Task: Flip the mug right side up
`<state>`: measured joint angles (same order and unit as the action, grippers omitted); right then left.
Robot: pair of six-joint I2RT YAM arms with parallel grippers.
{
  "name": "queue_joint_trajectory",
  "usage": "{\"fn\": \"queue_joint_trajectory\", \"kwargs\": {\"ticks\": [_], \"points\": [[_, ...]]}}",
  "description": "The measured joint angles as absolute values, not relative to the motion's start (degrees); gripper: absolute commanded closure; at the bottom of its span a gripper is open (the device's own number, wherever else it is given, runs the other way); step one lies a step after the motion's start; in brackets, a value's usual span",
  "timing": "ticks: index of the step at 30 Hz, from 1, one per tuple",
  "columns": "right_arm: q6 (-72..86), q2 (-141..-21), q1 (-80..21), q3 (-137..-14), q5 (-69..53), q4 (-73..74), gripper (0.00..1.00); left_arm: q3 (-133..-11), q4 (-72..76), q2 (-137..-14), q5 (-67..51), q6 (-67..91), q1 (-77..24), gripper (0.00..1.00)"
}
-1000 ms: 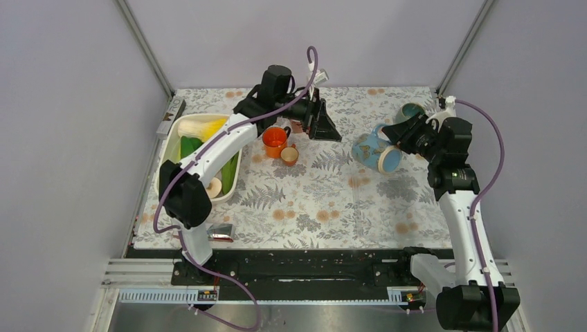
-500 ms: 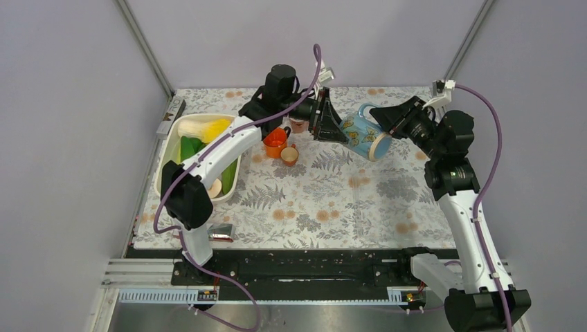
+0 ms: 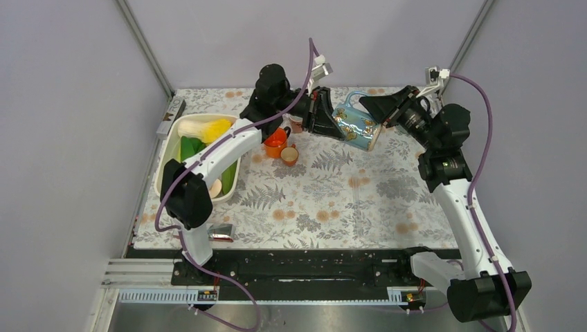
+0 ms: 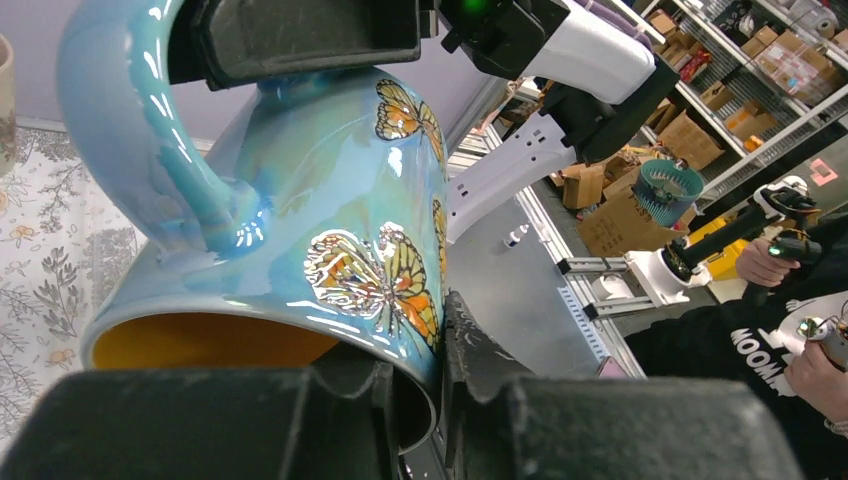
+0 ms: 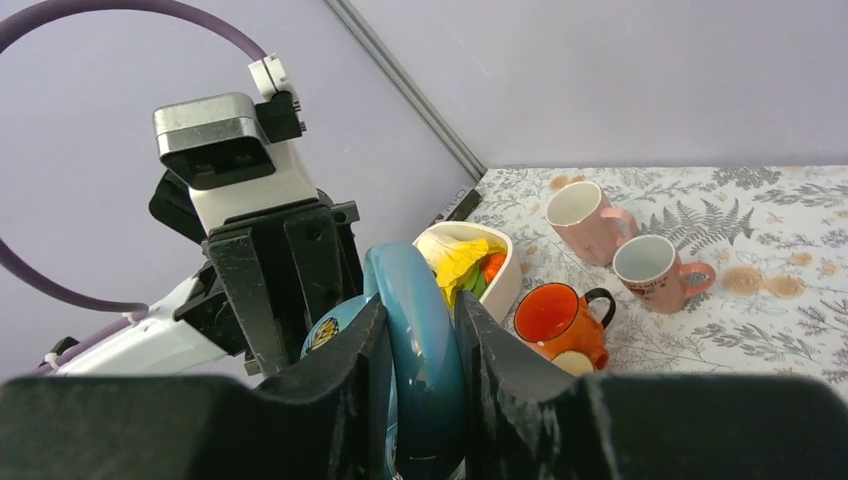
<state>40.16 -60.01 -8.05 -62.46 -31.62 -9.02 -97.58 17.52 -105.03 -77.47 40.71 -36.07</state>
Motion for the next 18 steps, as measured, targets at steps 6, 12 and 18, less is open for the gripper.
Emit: {"fn": "queue_joint_trajectory", "kwargs": {"ticks": [6,12,18], "points": [[39.2,-59.8,-8.3,-59.4,-30.2,-10.9,0.27,-98.1,11.1,-104.8,-76.5,35.7,-35.6,1.0],[35.3,-62.1,-9.1,-55.0,-24.8,-4.3,0.01,-100.5,-13.9,-105.5,-57.9,13.8,-37.5,1.0],[33.5,-66.3,-9.2,-54.5,-21.3,3.7,0.01,-98.3,-28.7,-107.0,-40.7,-7.4,-37.2,1.0]]}}
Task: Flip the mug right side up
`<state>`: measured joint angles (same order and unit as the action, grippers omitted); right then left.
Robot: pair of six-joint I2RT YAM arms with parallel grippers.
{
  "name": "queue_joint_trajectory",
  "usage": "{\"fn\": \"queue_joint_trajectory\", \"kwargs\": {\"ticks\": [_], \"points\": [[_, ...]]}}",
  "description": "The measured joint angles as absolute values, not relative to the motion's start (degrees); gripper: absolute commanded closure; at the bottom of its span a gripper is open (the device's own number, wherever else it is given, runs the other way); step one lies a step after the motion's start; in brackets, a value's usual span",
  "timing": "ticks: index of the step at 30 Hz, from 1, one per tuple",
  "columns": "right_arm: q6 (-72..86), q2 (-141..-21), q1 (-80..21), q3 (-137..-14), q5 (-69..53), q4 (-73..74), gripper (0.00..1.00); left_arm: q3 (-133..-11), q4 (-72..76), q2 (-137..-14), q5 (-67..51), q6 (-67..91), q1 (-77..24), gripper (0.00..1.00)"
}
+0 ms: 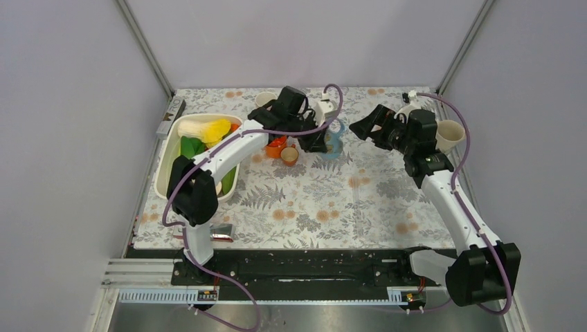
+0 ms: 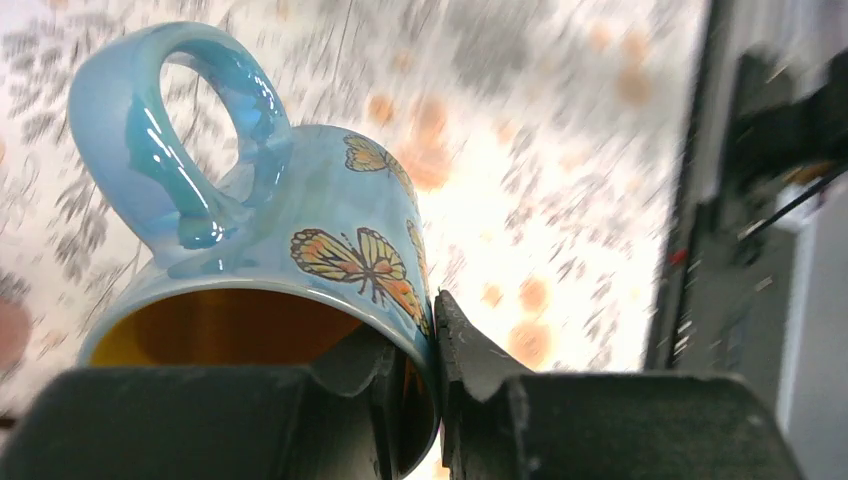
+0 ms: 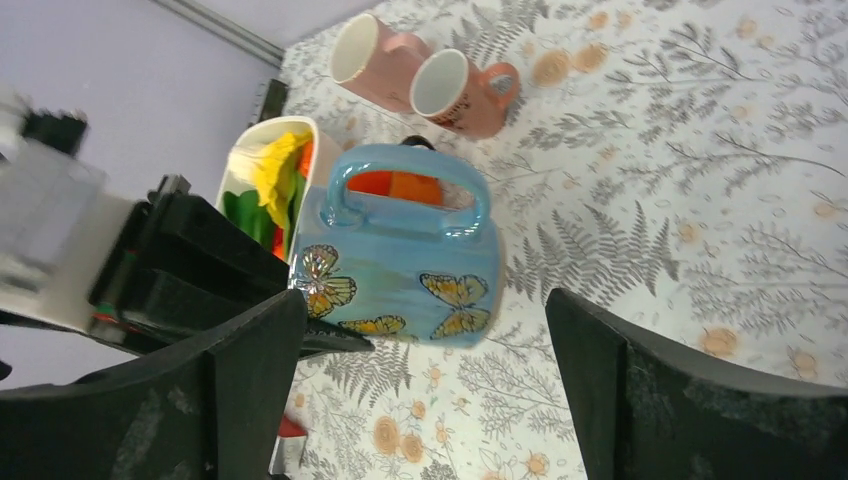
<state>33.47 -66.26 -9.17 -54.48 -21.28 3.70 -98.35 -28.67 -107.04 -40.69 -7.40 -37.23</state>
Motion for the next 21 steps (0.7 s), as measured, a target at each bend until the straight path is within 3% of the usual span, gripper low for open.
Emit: {"fn": "queue_joint_trajectory", "kwargs": {"ticks": [4,12,21], "points": [[29.4,-67.6,-9.2,-59.3,-18.9,12.8,0.0,-97.7,-39.7,-107.9,-36.5,-26.9,-36.8,1.0],[17.5,-82.1,-9.5,-91.6,-17.2,38.0,0.01,-101.6,-65.4,-107.9,-31.5,-74.3,-39.7,1.0],[13.3,-91.4,-19.7,-103.3,-15.6,52.4,0.14,-105.9,-73.0,-107.9,-23.6,-95.4,-43.3,1.0]]}}
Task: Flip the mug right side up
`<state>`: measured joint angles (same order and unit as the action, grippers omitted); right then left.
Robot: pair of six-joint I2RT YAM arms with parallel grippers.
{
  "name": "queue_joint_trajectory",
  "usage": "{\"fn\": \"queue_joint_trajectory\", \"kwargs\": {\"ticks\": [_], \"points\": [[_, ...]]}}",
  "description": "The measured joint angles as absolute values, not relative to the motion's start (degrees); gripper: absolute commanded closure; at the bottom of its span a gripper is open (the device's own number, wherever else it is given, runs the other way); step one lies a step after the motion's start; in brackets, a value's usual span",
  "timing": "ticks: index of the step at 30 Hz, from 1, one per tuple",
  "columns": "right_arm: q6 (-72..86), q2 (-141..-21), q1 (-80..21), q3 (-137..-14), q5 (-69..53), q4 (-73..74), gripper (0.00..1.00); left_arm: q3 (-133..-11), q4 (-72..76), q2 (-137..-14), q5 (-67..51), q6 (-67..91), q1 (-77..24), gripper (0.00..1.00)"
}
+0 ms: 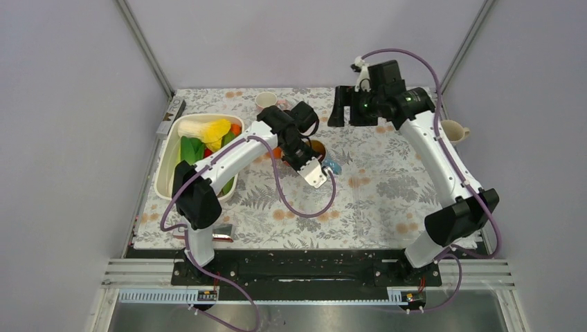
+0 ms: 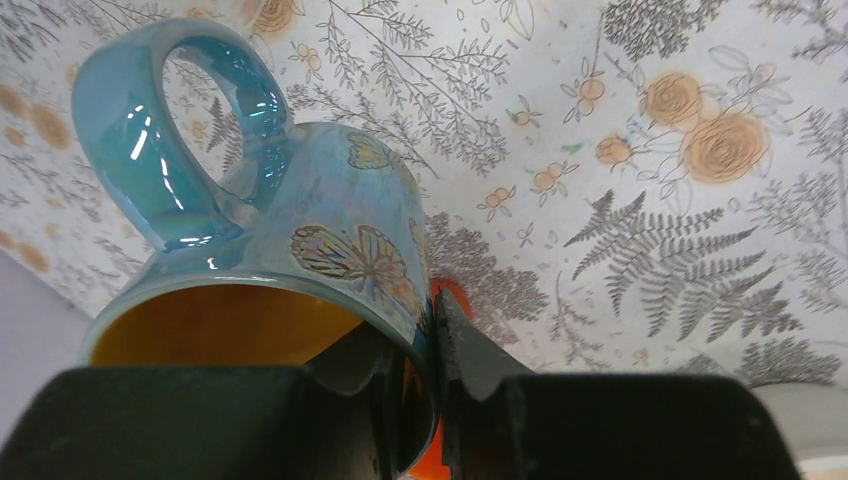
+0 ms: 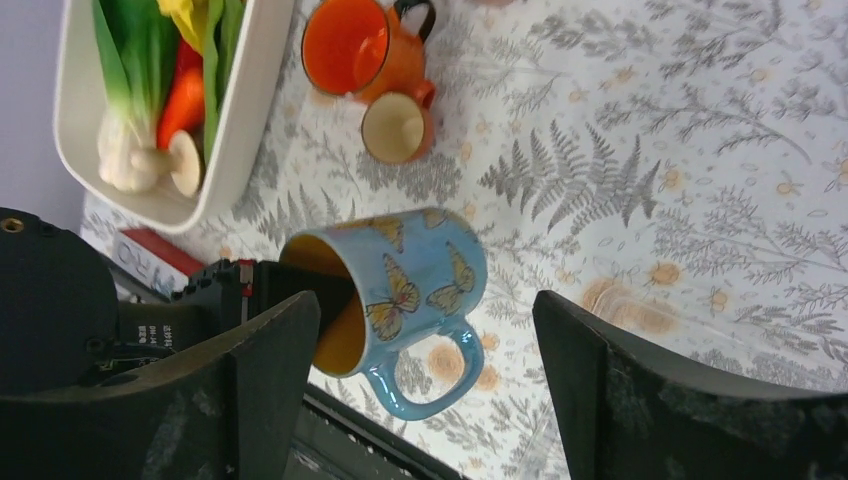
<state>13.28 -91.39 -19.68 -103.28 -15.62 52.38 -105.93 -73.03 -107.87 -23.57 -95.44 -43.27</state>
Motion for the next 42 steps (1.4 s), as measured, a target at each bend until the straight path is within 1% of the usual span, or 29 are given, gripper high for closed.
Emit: {"fn": "queue_joint_trajectory", "kwargs": {"ticks": [6,11,14,16,18,19,21,22,24,25,26,28,29,30,32,34,37,39,42], "points": [[11.2,-94.0,-26.6,-104.6,-12.4,58.4,0.17,-106.9,-72.6,-107.9,-19.4,-99.1,-45.3,1.0],[10.6,-95.8,-29.3,-104.6,-8.8,59.8,0.29,-107.2,-72.1,-108.0,-17.2,-99.1,-46.5,1.0],[10.3,-97.9,-29.6,-104.5,-4.9,59.8,0.33,-107.9,-71.5,-108.4,-16.4,-98.7,-47.2,1.0],[10.0,-99.2,-29.7,-104.4,-4.5,59.8,0.35,-108.0,-71.2,-109.0,-16.0,-97.8,-47.4,1.0],[9.5,-100.4,-30.0,-103.6,-3.9,59.3,0.42,-108.0,-70.6,-109.9,-15.4,-97.1,-47.5,1.0],[9.2,-101.1,-30.1,-102.9,-3.9,59.0,0.47,-108.0,-70.0,-110.4,-15.1,-96.7,-47.5,1.0],[8.7,-102.2,-30.2,-101.8,-4.1,58.3,0.51,-108.0,-69.1,-111.1,-14.8,-95.7,-47.6,1.0],[8.5,-102.8,-30.4,-101.5,-4.1,58.0,0.55,-108.0,-68.8,-111.4,-14.8,-95.3,-47.6,1.0],[7.7,-104.0,-30.6,-101.5,-3.9,57.8,0.78,-108.0,-68.0,-112.2,-14.6,-94.2,-47.6,1.0],[7.0,-104.3,-30.6,-101.5,-3.7,57.7,0.92,-108.1,-67.9,-112.4,-14.4,-93.9,-47.6,1.0],[5.5,-104.6,-30.7,-101.4,-2.9,58.0,1.0,-108.4,-67.7,-112.7,-14.0,-93.9,-47.6,1.0],[2.3,-105.1,-31.1,-100.9,-0.4,58.7,1.0,-109.2,-67.6,-112.9,-13.0,-94.1,-47.5,1.0],[1.8,-105.3,-31.3,-100.8,0.3,58.8,1.0,-109.4,-67.8,-113.0,-12.8,-93.9,-47.5,0.93],[1.2,-105.4,-31.5,-100.8,1.3,58.7,1.0,-109.6,-67.7,-113.3,-12.5,-93.4,-47.7,0.8],[0.6,-105.4,-31.4,-100.8,3.1,58.4,1.0,-110.2,-66.8,-113.9,-12.3,-92.5,-47.8,0.61],[1.0,-105.7,-30.2,-101.1,4.3,58.5,1.0,-111.1,-64.8,-114.4,-12.2,-90.0,-47.8,0.47],[4.7,-107.5,-23.9,-101.8,4.6,57.0,1.0,-113.3,-60.9,-114.0,-12.6,-86.1,-47.3,0.36],[6.5,-109.2,-18.5,-101.9,5.6,54.4,1.0,-114.1,-58.2,-113.4,-12.6,-83.5,-46.9,0.32],[7.7,-111.1,-11.7,-102.6,6.2,52.4,1.0,-114.3,-55.3,-112.8,-12.6,-79.2,-45.8,0.29]]}}
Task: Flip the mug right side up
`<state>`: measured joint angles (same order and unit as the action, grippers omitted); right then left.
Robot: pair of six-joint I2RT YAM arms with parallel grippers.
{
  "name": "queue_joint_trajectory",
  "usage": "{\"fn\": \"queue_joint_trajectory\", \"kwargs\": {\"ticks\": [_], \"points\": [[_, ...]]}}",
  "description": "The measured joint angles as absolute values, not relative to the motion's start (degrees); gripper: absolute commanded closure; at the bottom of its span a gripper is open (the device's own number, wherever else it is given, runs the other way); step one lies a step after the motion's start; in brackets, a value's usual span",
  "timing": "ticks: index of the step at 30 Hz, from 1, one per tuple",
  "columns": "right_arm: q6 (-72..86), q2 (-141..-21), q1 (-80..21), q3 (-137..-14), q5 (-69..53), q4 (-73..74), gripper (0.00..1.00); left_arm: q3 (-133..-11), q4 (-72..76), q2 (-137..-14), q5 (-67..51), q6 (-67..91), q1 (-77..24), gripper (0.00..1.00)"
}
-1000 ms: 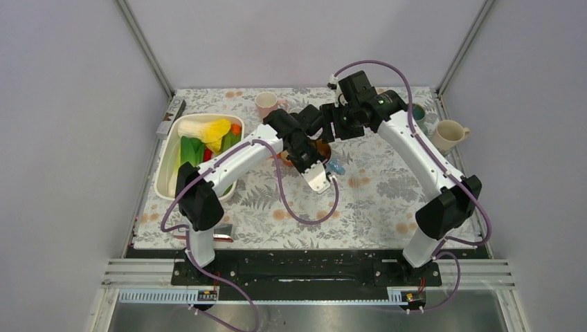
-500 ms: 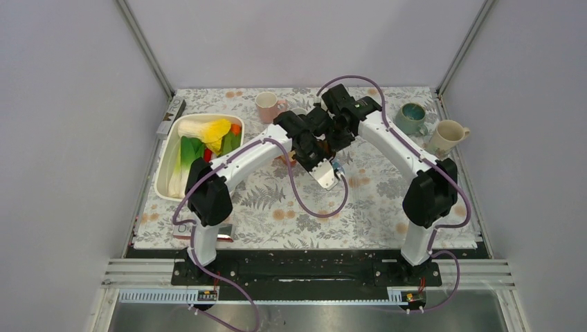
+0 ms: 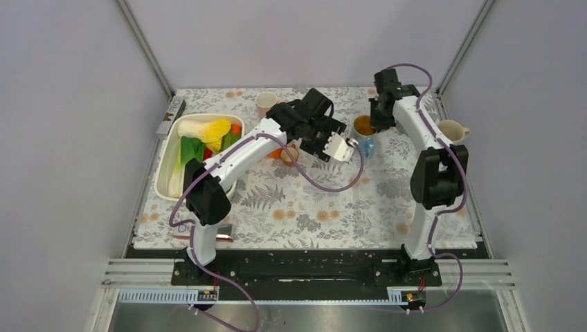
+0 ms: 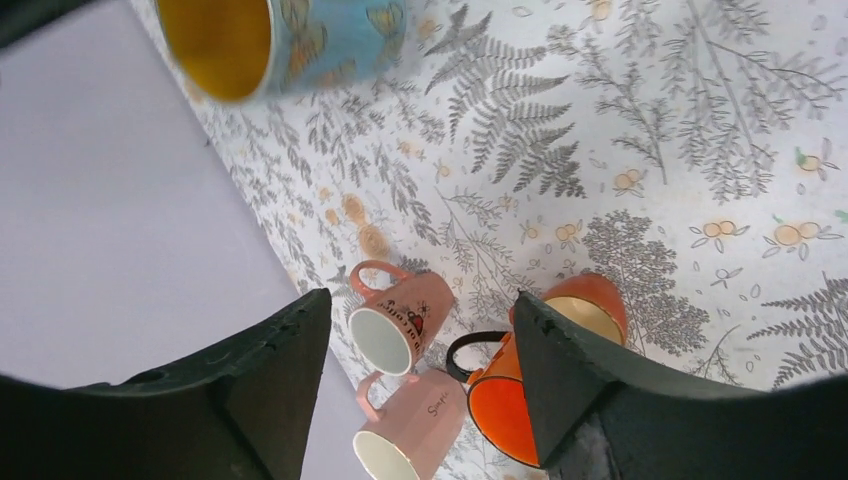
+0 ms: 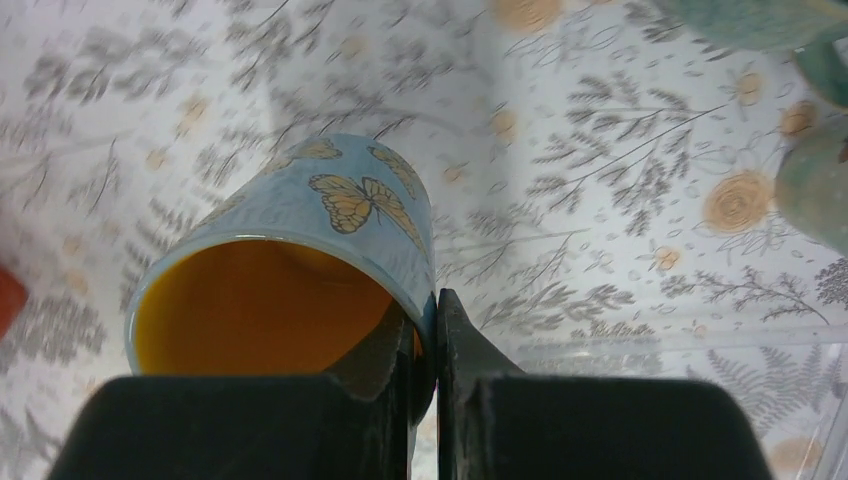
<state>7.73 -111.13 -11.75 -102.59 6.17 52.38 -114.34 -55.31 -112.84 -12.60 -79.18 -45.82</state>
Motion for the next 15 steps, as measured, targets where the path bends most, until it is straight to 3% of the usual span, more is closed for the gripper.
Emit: {"fn": "queue_joint_trajectory", "kwargs": {"ticks": [5,12,15], "points": [[9.3,-118.9,-6.9,-110.9,6.5,52.8,1.0,-114.5,-51.9,-112.8,-12.5,-72.3,-43.4,0.28],[14.2,-141.1,-4.0,-145.5,4.8,54.6,1.0,-114.2,-48.7,-112.7,-12.2,-59.6,-38.1,0.27],[16.8,-144.9,-2.5,-150.5,5.6,52.3,1.0,-112.5,-48.2,-112.1,-12.4,-55.3,-36.0,0.27]]}}
